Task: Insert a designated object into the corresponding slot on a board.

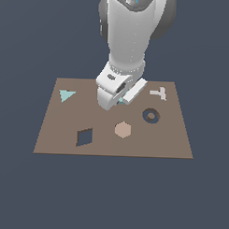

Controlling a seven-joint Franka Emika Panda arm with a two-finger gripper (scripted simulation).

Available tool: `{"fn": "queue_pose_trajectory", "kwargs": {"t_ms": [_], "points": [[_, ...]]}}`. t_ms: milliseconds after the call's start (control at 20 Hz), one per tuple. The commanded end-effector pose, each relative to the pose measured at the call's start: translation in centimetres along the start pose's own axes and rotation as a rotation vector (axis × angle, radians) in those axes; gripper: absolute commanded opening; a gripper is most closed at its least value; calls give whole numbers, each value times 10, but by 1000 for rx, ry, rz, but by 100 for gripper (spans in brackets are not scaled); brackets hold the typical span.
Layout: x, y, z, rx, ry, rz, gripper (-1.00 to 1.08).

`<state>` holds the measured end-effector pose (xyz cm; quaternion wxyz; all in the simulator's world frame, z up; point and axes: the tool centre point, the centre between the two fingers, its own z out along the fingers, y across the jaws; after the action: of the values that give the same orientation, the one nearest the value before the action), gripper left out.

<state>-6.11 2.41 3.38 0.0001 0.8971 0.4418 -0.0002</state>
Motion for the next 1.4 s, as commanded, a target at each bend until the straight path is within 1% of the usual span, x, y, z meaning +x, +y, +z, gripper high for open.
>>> {"fn": "queue_pose_trajectory", "kwargs": {"t_ms": [0,250,450,900,1350], "points": [[2,4,0,-1,0,-57,-100],[9,12,-1,-1,0,-204,-100],[16,20,-2,-1,0,-351,-100],[41,34,-3,-2,1,-738,-100],[71,37,-5,-3,1,-1137,-100]]}}
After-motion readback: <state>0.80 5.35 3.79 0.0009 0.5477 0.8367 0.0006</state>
